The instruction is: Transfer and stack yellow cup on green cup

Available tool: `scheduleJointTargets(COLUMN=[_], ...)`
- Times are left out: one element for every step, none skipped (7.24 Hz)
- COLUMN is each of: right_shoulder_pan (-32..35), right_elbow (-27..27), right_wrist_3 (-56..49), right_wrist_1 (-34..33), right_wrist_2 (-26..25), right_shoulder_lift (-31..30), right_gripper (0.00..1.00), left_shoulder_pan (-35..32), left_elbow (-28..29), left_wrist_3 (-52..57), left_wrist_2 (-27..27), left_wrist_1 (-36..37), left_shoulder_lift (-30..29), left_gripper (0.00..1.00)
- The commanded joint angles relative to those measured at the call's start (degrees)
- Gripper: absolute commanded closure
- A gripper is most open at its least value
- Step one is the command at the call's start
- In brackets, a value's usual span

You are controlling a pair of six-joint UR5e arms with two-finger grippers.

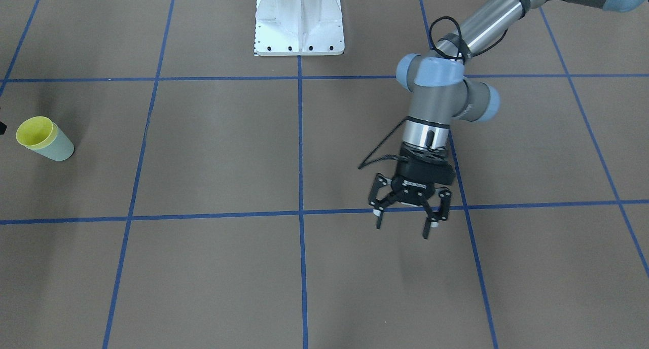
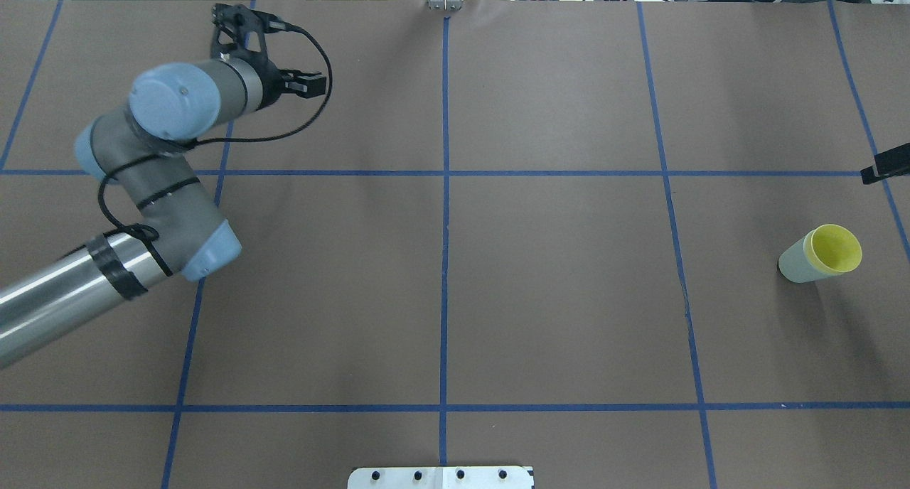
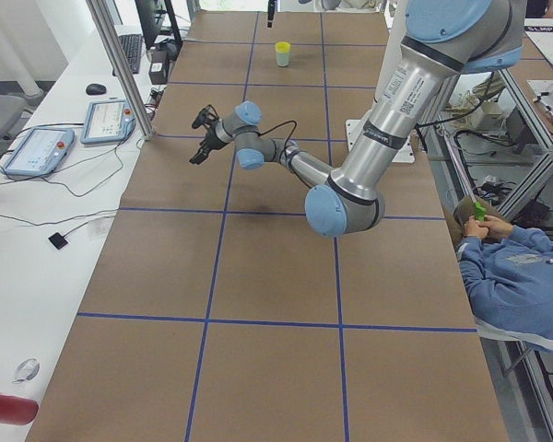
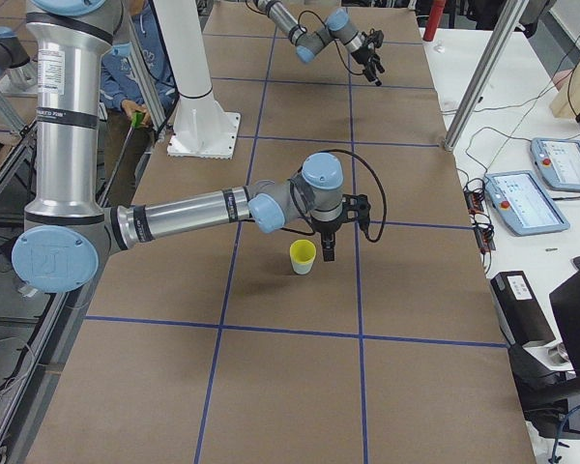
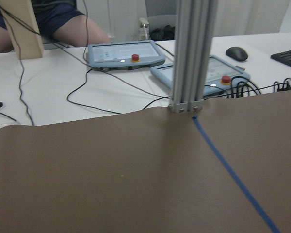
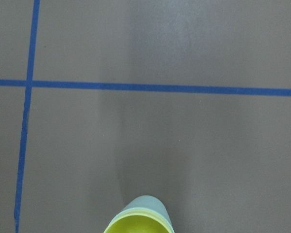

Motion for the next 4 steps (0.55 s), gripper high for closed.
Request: scheduleJointTargets(right_shoulder_pan=[3.28, 5.21, 6.79, 8.11], right_elbow=[-4.67, -8.18, -12.13, -16.44], right_wrist_3=[-0.19, -0.88, -3.85, -7.53], right_wrist_1=[-0.61, -0.79, -0.87, -0.96], right_wrist_2=[-0.10, -0.19, -0.10, 0.24], right_shoulder_lift=[6.03, 8.50, 10.26, 12.28], right_gripper=[0.00, 0.00, 0.00, 0.00], left_shoulder_pan=[-7.79, -12.86, -19.34, -24.37], left_elbow=[-2.17, -3.75, -6.03, -9.01], left_wrist_3=[12.35, 16.31, 23.48, 28.69], left_wrist_2=[-8.00, -14.98, -26.01, -36.21], left_wrist_1=[17.72, 24.76, 35.71, 42.00], left_shoulder_lift=[2.81, 3.09, 3.09, 4.31], left_gripper=[0.01, 0.01, 0.01, 0.01])
